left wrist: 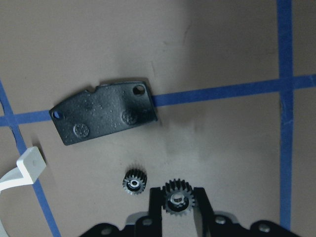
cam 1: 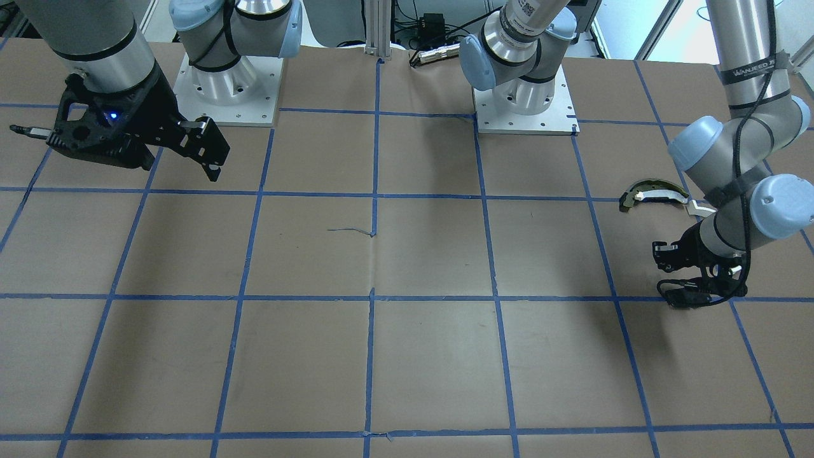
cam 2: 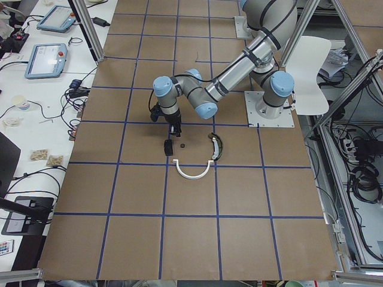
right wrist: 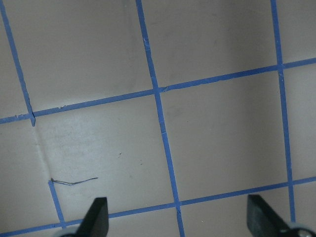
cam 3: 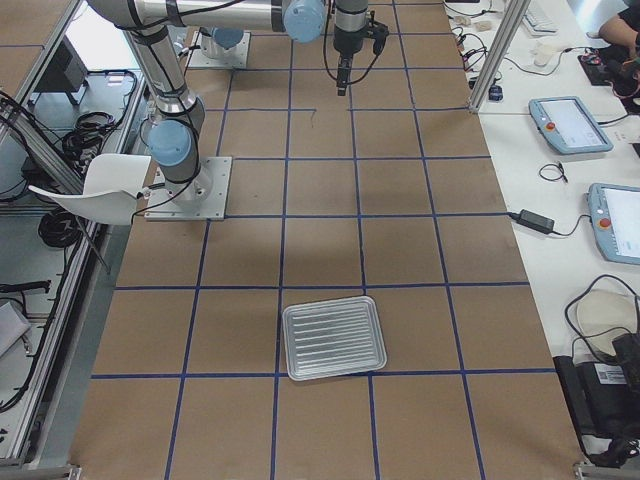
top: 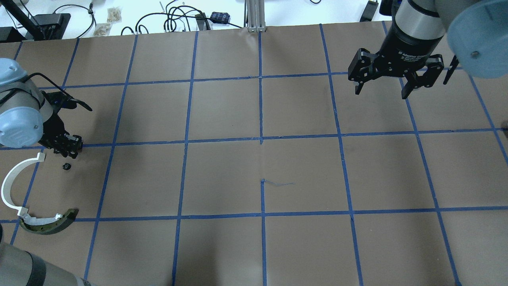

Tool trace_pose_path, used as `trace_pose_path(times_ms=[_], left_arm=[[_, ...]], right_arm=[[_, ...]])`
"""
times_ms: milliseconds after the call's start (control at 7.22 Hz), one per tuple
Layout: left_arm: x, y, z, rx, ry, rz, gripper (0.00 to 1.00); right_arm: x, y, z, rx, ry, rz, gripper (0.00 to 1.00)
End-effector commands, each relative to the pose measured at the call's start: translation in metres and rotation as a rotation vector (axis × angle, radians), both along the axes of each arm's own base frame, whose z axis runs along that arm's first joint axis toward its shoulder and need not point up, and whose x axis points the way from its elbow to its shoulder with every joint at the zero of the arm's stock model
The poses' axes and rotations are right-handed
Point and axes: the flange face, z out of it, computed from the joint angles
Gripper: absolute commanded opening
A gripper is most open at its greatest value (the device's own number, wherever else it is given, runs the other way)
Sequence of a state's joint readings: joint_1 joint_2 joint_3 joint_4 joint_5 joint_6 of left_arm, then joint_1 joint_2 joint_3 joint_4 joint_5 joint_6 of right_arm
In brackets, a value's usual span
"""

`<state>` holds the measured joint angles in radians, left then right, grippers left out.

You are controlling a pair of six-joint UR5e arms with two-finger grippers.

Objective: Place bearing gear from tray to pile

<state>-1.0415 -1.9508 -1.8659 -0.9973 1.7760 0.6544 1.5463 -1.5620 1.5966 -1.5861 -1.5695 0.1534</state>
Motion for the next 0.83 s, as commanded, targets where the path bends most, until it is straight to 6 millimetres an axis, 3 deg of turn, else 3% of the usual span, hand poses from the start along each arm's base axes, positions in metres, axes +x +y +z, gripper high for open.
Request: trace_pose_path(times_ms=[0,139,554,693], left_arm=[[0.01,0.002,-0.018,0.025,0.012,0.01,0.3],[0.01,0.003,-0.019,0.023,0.016,0.015,0.8],[-0.003,0.003,0.0,0.035,0.022,-0.003,0.85],[-0.011,-0.004,0.041,0.005,0.009,-0.017,0.88]], right_arm=[[0.0,0.005,-0.008,0.016,0.001,-0.002,1.0],[0.0,0.006,-0.007,0.014,0.001,0.0,1.0],[0.0,0.007,-0.006,0.014,0.0,-0.008,1.0],[0.0,0.007,-0.007,0.013,0.0,-0.005,1.0]])
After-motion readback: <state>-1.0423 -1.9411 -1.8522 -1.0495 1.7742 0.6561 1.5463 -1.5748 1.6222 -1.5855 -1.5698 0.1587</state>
